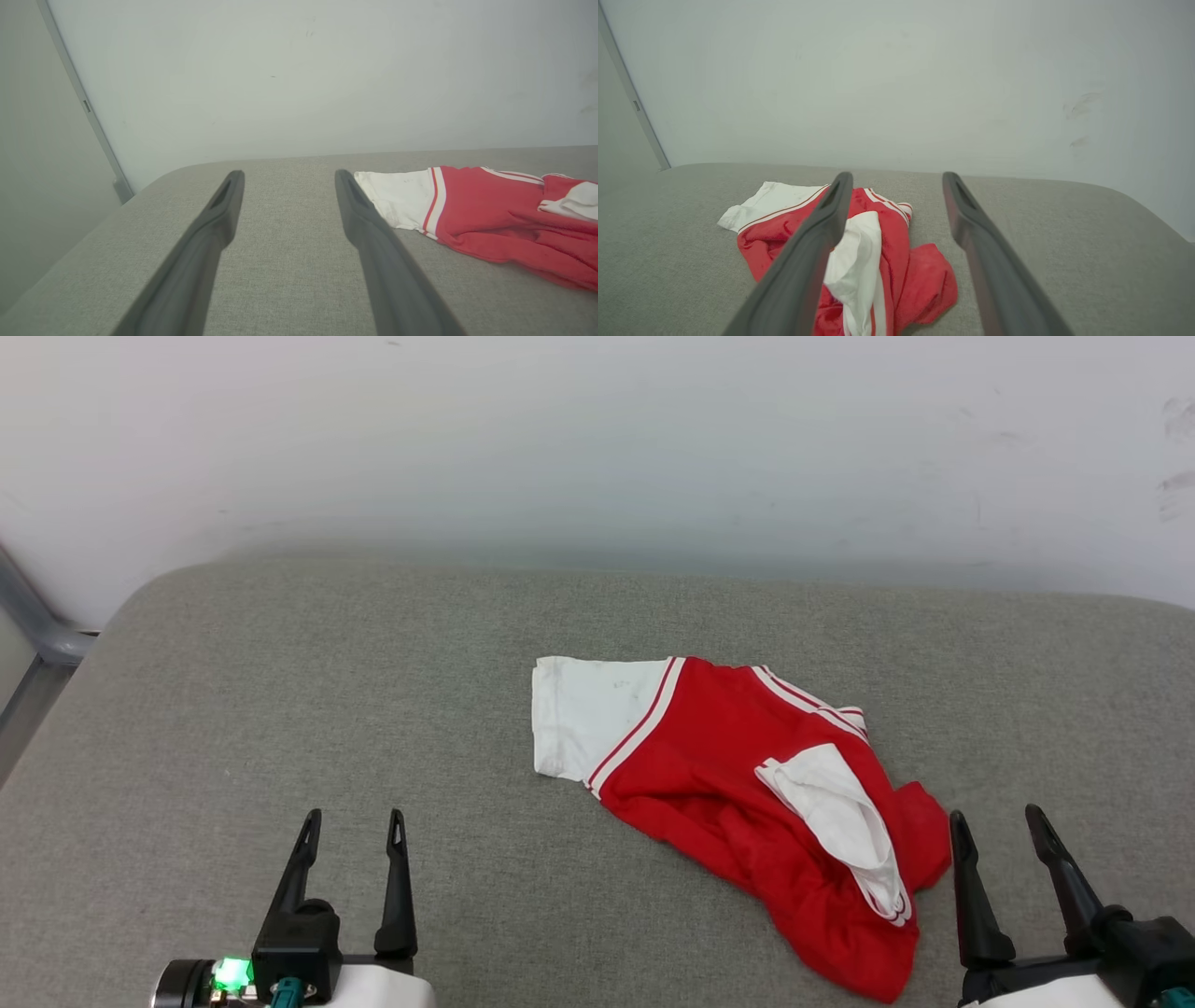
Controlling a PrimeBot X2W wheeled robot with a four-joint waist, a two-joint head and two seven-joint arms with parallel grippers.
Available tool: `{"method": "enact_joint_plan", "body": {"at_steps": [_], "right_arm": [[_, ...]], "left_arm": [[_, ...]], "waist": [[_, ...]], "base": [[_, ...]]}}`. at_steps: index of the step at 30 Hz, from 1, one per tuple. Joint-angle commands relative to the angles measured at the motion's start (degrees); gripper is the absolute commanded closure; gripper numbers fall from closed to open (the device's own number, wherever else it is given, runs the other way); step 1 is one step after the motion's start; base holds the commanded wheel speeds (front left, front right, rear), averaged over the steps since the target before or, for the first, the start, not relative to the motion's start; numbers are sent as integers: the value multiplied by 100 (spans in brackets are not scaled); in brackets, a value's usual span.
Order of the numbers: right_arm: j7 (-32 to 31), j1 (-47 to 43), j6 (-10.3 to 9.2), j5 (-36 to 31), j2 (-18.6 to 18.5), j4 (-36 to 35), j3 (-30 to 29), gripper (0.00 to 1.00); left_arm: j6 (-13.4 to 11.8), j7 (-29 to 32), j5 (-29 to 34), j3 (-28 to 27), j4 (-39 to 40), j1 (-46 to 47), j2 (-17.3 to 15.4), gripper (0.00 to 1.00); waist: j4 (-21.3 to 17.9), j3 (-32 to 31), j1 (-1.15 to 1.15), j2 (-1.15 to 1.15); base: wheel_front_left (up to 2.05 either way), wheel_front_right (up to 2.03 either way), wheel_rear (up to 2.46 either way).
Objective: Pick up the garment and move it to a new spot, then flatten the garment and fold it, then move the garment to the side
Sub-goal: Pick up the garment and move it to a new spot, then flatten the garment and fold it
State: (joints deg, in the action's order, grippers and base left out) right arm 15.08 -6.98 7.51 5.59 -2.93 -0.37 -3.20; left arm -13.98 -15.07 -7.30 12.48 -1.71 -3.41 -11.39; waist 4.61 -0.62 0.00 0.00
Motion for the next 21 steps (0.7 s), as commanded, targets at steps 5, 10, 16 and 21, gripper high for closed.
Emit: {"method": "enact_joint_plan", "body": {"at_steps": [5, 10, 16, 21], "right_arm": [[14, -98, -4, 59, 10, 34, -7, 0], [14, -100, -4, 61, 10, 56, 8, 0], [14, -27, -4, -3, 10, 37, 12, 0], [14, 388, -4, -355, 11, -224, 16, 0]], "left_arm": [[184, -15, 98, -176, 30, -126, 146, 0], [335, -15, 199, -334, 17, -186, 252, 0], [485, -15, 297, -484, -50, -207, 365, 0], [559, -15, 352, -579, -77, -167, 434, 0]], "waist": [[-5, -5, 0, 0], [-6, -2, 0, 0], [-9, -8, 0, 0], [-9, 14, 0, 0]], "base": [[0, 0, 0], [0, 0, 0], [0, 0, 0], [0, 0, 0]]}}
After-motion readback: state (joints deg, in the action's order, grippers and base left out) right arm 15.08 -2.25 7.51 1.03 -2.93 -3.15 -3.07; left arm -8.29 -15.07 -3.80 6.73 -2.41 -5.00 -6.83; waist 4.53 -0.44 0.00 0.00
